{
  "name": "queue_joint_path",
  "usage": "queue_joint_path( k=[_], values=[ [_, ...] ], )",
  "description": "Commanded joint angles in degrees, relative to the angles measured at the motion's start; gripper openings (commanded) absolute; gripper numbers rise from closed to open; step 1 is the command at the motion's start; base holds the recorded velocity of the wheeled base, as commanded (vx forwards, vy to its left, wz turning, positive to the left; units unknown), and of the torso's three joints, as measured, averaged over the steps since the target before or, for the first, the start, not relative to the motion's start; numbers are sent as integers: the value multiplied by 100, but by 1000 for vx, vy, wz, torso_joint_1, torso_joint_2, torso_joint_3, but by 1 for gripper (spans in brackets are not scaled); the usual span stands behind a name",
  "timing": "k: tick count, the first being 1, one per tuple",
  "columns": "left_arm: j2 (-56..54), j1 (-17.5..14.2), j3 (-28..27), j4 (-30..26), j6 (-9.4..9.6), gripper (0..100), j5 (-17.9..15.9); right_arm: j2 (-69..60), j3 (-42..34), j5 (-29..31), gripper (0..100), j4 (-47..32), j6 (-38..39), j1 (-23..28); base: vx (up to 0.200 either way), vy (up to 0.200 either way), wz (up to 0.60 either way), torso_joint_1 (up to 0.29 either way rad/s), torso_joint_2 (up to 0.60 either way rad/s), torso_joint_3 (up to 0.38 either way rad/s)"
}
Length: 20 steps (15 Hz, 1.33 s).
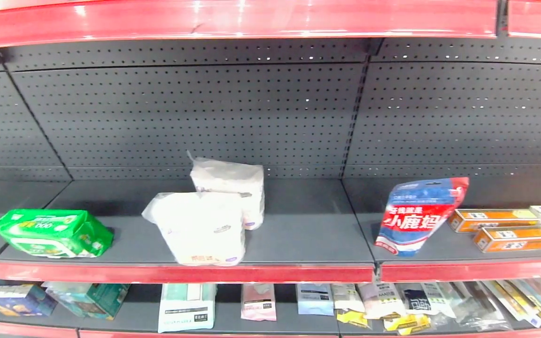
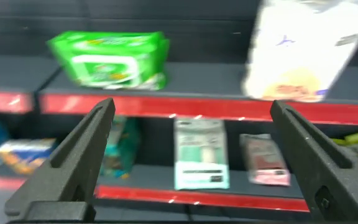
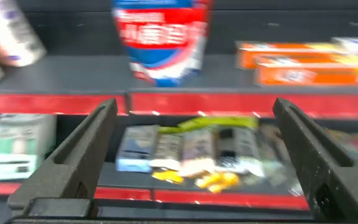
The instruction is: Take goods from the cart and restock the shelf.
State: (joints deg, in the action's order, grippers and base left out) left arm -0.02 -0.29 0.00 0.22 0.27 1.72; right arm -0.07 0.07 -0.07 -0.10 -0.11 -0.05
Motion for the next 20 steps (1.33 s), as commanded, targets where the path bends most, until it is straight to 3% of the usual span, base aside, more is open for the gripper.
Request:
queue_joint_path(
  k=[1, 7, 8, 9, 10, 11, 13, 14, 15, 16, 17, 20],
  values=[
    [2, 3, 0, 4, 0, 100, 4, 7, 1, -1, 100, 1, -7, -4, 0, 0, 0, 0, 0, 0],
    [117, 12, -9, 4, 8, 100, -84, 7, 1, -1, 100, 1, 2, -4, 0, 0, 0, 0, 0, 0],
    [574, -32, -519, 4, -9, 100, 13, 7, 1, -1, 100, 1, 2, -4, 0, 0, 0, 0, 0, 0],
    [2033, -32, -1556, 22, -370, 100, 391, 7, 1, -1, 100, 1, 2, -4, 0, 0, 0, 0, 0, 0],
    [3087, -32, -2338, 84, -1011, 100, 558, 7, 1, -1, 100, 1, 2, -4, 0, 0, 0, 0, 0, 0],
    [3887, -50, -2769, 84, -1029, 100, 619, 7, 1, -1, 100, 1, 2, -4, 0, 0, 0, 0, 0, 0],
    [4863, -217, -2812, 66, -915, 100, 830, 7, 1, -1, 100, 1, 2, -4, 0, 0, 0, 0, 0, 0],
    [5583, -498, -2812, 66, -871, 100, 909, 7, 1, -1, 100, 1, 2, -4, 0, 0, 0, 0, 0, 0],
    [6076, -841, -2856, 101, -686, 100, 909, 7, 1, -1, 100, 1, 2, -4, 0, 0, 0, 0, 0, 0],
    [6542, -1236, -2997, 127, -317, 100, 856, 7, 1, -1, 100, 1, 2, -4, 0, 0, 0, 0, 0, 0],
    [6963, -1482, -3094, 233, -71, 100, 812, 7, 1, -1, 100, 1, 2, -4, 0, 0, 0, 0, 0, 0],
    [7746, -1579, -3155, 857, 17, 100, 619, 7, 1, -1, 100, 1, 2, -4, 0, 0, 0, 0, 0, 0]
  ],
)
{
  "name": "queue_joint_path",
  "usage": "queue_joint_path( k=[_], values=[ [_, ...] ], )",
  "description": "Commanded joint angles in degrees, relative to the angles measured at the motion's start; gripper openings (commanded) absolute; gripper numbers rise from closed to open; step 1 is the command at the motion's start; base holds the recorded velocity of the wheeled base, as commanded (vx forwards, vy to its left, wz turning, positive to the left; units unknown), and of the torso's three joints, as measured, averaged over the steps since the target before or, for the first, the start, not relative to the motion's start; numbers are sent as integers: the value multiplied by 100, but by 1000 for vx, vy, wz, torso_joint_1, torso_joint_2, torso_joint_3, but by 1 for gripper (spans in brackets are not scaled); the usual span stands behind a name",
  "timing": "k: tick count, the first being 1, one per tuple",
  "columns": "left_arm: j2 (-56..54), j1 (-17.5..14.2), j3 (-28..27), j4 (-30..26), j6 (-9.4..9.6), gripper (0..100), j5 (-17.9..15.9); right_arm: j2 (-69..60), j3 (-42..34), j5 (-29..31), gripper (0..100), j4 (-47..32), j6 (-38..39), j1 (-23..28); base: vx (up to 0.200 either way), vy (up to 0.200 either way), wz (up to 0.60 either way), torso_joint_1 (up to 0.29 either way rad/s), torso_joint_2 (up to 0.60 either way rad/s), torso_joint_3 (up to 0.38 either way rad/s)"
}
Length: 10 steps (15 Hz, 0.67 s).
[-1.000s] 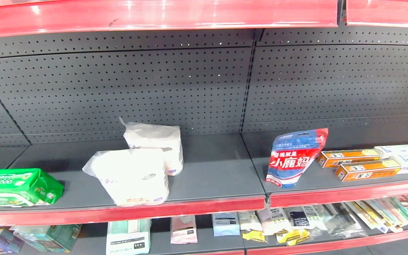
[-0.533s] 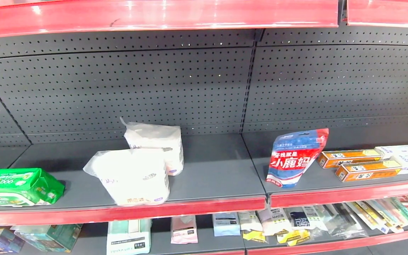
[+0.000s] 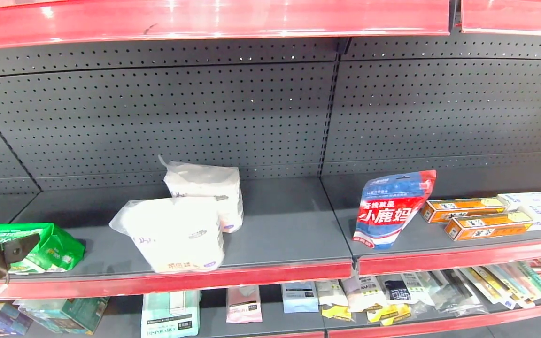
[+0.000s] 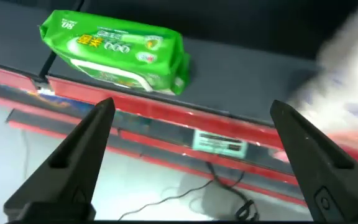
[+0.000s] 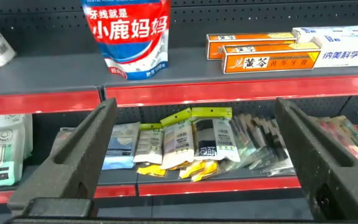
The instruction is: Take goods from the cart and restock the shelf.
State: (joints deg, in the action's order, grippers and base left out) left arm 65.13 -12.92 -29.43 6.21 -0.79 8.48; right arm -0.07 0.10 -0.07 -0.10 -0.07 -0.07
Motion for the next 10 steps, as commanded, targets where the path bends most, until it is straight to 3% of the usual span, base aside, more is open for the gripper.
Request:
queue_joint_path(
  k=[1, 3, 5, 10],
  values=[
    [1397, -316, -239, 329, 132, 100, -66, 7, -1, -1, 100, 1, -1, -1, 0, 0, 0, 0, 0, 0],
    [1810, -299, -239, 645, 431, 100, -75, 7, -1, -1, 100, 1, -1, -1, 0, 0, 0, 0, 0, 0],
    [2012, -176, -274, 909, 615, 100, -260, 7, -1, -1, 100, 1, -1, -1, 0, 0, 0, 0, 0, 0],
    [2328, 440, -274, 1146, 633, 100, -576, 7, -1, -1, 100, 1, -1, -1, 0, 0, 0, 0, 0, 0]
  ],
)
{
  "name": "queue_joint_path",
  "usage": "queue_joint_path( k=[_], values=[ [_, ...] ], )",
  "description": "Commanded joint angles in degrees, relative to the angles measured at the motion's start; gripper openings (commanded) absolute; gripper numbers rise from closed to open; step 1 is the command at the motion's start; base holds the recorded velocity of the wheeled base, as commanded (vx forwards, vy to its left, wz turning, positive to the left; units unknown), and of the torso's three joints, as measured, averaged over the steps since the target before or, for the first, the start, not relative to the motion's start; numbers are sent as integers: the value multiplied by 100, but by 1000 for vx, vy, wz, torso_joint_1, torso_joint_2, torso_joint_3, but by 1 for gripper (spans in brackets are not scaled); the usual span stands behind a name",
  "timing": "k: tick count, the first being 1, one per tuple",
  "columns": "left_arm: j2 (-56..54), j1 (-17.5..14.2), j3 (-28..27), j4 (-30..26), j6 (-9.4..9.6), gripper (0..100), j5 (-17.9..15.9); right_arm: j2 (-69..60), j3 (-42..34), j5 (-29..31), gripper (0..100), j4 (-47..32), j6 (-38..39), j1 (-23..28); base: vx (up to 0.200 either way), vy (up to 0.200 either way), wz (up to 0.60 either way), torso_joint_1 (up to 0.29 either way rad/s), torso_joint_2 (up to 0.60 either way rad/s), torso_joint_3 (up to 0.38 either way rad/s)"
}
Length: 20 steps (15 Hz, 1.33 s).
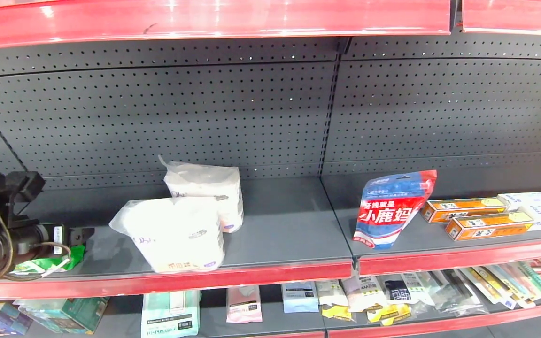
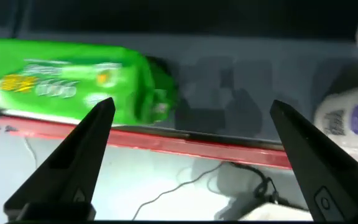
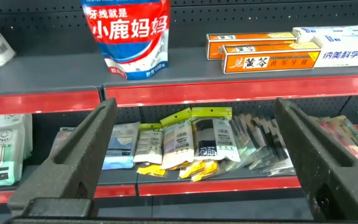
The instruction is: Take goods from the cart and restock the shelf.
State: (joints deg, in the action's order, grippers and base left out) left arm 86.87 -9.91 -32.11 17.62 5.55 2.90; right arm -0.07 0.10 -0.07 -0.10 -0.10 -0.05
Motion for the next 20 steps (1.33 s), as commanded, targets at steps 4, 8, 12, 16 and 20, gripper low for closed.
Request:
queue_joint_path(
  k=[4, 8, 12, 16, 20],
  values=[
    [331, 429, -41, 5, -1, 100, -62, 7, -1, -1, 100, 1, 1, -4, 0, 0, 0, 0, 0, 0],
    [454, 411, -85, -4, -10, 100, -53, 7, -1, -1, 100, 1, 1, -4, 0, 0, 0, 0, 0, 0],
    [691, 411, -67, -13, -10, 100, -53, 7, -1, -1, 100, 1, 1, -4, 0, 0, 0, 0, 0, 0],
    [1034, 411, -94, -4, -27, 100, -53, 7, -1, -1, 100, 1, 1, -4, 0, 0, 0, 0, 0, 0],
    [1376, 402, -217, 23, -36, 100, -53, 7, -1, -1, 100, 1, 1, -4, 0, 0, 0, 0, 0, 0]
  ],
)
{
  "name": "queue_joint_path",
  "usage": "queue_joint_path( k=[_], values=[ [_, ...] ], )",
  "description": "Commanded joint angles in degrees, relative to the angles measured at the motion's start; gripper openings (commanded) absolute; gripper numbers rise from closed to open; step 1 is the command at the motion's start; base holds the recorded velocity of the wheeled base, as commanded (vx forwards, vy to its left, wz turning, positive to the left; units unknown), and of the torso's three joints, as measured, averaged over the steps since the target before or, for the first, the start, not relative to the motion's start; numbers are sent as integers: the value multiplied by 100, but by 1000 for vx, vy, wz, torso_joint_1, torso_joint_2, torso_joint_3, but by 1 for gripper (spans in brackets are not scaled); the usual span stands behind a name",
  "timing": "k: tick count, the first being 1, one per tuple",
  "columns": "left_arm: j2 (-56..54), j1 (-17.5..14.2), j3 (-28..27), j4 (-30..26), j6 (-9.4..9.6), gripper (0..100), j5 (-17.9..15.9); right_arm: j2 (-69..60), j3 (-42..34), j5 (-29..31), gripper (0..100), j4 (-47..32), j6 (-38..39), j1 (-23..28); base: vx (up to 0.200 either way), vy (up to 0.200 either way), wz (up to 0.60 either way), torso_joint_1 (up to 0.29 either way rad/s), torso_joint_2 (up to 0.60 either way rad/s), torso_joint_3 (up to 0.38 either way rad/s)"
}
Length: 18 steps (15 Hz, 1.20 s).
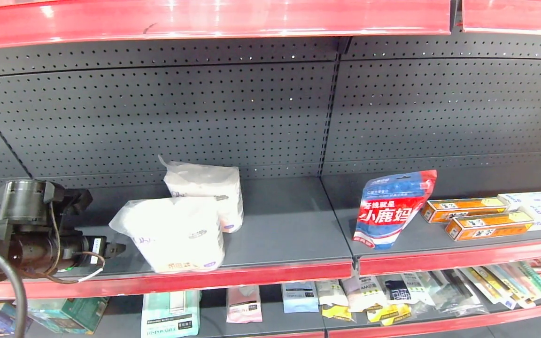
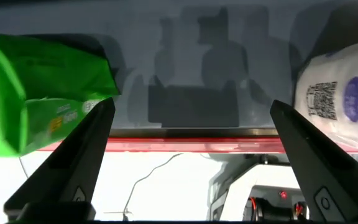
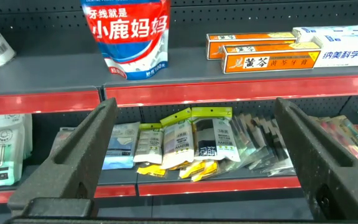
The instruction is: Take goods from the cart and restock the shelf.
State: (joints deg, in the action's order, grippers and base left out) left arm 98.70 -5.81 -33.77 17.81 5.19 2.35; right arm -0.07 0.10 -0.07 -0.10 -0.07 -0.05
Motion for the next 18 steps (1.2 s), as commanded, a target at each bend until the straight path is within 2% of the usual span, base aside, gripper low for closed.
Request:
queue_joint_path(
  k=[1, 6, 18],
  values=[
    [282, -7, -121, 12, -1, 100, 2, 7, -1, -1, 100, 1, -1, -4, 0, 0, 0, 0, 0, 0],
    [581, 37, -359, 12, -1, 100, -7, 7, -1, -1, 100, 1, -1, -4, 0, 0, 0, 0, 0, 0],
    [792, 450, -640, 12, -1, 100, -7, 7, -1, -1, 100, 1, -1, -4, 0, 0, 0, 0, 0, 0]
  ],
)
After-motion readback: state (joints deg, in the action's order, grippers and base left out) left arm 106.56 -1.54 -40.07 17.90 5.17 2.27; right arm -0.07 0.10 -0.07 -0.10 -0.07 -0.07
